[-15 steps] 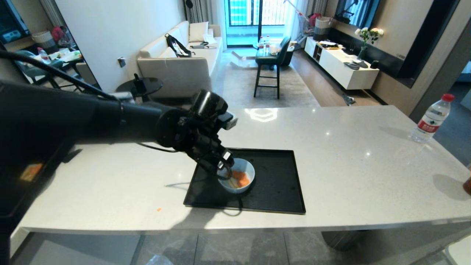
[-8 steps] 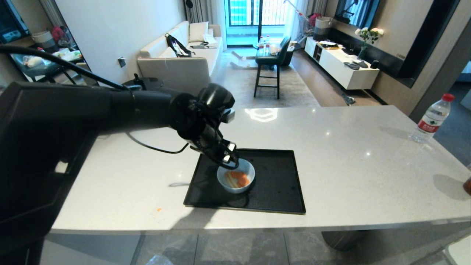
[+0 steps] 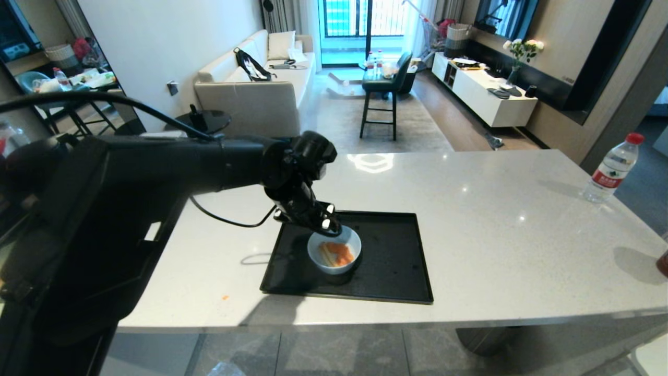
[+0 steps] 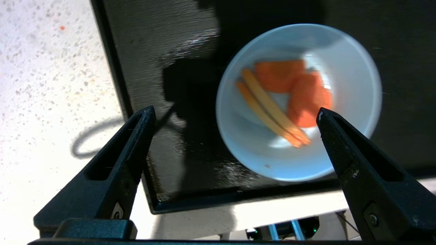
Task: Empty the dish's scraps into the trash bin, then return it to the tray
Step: Pick up the bowl with leftover food
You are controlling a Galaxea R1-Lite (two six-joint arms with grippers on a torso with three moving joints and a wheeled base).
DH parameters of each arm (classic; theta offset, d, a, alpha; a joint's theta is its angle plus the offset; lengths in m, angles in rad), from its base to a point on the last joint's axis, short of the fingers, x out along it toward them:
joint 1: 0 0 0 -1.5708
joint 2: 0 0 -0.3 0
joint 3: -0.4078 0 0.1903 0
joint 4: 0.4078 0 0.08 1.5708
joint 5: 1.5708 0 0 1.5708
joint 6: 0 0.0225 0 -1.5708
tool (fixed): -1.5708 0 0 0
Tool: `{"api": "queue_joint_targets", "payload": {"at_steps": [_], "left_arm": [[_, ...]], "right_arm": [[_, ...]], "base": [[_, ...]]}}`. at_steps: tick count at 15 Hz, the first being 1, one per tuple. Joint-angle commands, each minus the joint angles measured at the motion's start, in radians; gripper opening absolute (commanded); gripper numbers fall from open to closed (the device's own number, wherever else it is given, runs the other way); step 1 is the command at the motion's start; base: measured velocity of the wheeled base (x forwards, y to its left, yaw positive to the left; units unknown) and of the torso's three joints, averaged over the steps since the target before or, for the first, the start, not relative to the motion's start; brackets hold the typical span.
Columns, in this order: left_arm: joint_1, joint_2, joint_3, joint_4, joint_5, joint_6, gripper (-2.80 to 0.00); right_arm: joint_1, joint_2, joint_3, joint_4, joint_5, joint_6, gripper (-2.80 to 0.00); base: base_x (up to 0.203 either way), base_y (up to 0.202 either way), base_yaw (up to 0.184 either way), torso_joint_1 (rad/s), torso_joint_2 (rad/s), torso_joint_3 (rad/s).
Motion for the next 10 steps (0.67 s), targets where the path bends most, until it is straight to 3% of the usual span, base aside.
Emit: {"api": "queue_joint_targets", "payload": {"at_steps": [1,10], "left_arm": [[0.027,0.033,0.003,0.004,0.008,-0.002,0.00],[0.085,0.051,0.049,-0.001,0.011,0.003,0.00]], "right_arm": [[0.000,0.000,0.000,-0.001,0.000,0.000,-2.80],[0.000,0.000,0.000,-0.001,0.000,0.001,-2.80]], "base": [[0.000,0.000,0.000,0.000,0.00,0.000],[0.000,0.000,0.000,0.000,0.00,0.000]]}}
